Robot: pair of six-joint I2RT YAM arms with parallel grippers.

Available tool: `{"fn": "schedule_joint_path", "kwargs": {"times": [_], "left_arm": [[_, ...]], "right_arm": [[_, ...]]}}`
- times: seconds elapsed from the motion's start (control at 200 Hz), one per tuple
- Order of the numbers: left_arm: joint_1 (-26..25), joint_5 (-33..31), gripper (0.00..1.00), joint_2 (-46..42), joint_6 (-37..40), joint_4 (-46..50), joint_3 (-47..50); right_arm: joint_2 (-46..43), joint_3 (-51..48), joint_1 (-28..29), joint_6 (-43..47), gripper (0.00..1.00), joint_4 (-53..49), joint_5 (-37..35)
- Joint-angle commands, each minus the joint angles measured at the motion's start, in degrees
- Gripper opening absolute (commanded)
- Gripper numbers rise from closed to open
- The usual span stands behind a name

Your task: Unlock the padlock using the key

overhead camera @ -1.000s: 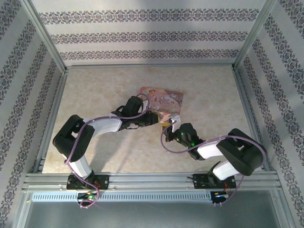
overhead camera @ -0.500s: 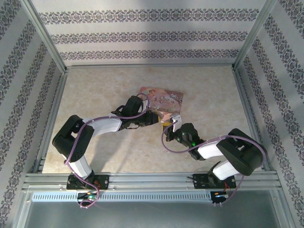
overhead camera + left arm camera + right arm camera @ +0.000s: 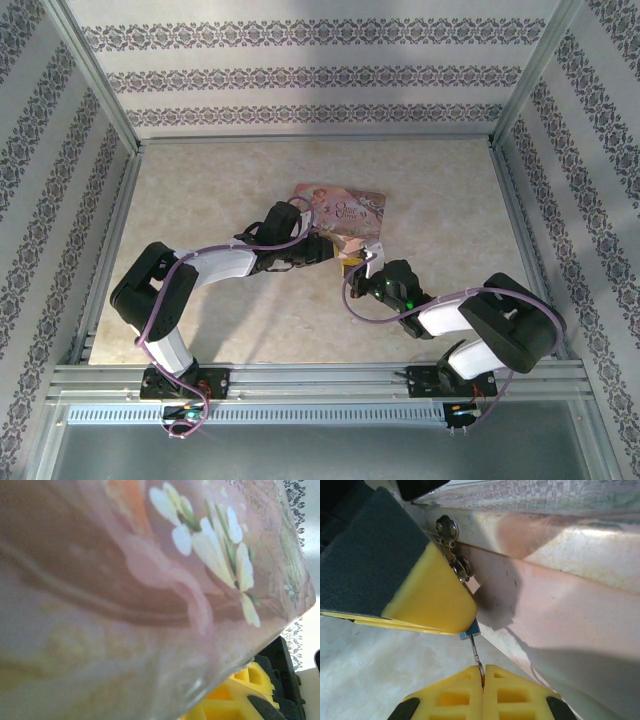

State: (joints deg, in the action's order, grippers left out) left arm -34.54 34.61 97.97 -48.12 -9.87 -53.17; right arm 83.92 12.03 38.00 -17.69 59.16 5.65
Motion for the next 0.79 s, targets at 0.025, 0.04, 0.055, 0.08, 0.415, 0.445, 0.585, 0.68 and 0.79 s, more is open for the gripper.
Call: {"fn": "schedule_joint_path", "kwargs": {"times": [0.025, 0.04, 0.055, 0.08, 0.415, 0.445, 0.585, 0.68, 0.79], "left_arm": [[-0.96, 3.01, 0.21, -2.00, -1.23, -2.95, -1.39], [-0.96, 2.96, 0.21, -2.00, -1.22, -2.96, -1.41], [-0.96, 2.96, 0.21, -2.00, -1.24, -2.96, -1.41], [-0.96, 3.07, 0.21, -1.96, -1.20, -3.01, -1.35], [-0.96, 3.80, 0.21, -1.91, -1.54, -3.23, -1.67], [-0.96, 3.80, 0.21, -1.91, -1.55, -3.23, -1.67], [-1.01, 3.80, 0.21, -2.00, -1.54, -3.23, -1.65], [-0.96, 3.72, 0.21, -2.09, -1.61, -3.23, -1.58], [-0.96, 3.62, 0.21, -1.93, -1.47, -3.14, -1.29]], "right_arm": [[-1.81, -0.69, -0.37, -0.41, 0.00, 3.55, 0.46], [-1.83, -0.68, -0.33, -0.41, 0.00, 3.52, 0.49], [-1.79, -0.69, -0.35, -0.41, 0.00, 3.49, 0.50], [-1.78, -0.62, -0.37, -0.41, 0.00, 3.51, 0.58], [2.45, 2.07, -0.31, -0.65, 0.00, 5.67, 1.53], [2.88, 2.38, -0.36, -0.81, 0.00, 6.01, 1.64], [5.15, 3.55, -0.32, -1.42, 0.00, 8.09, 2.73], [6.61, 4.36, -0.37, -1.82, 0.00, 9.44, 3.56], [7.63, 5.17, -0.31, -2.25, 0.00, 11.04, 4.26]]}}
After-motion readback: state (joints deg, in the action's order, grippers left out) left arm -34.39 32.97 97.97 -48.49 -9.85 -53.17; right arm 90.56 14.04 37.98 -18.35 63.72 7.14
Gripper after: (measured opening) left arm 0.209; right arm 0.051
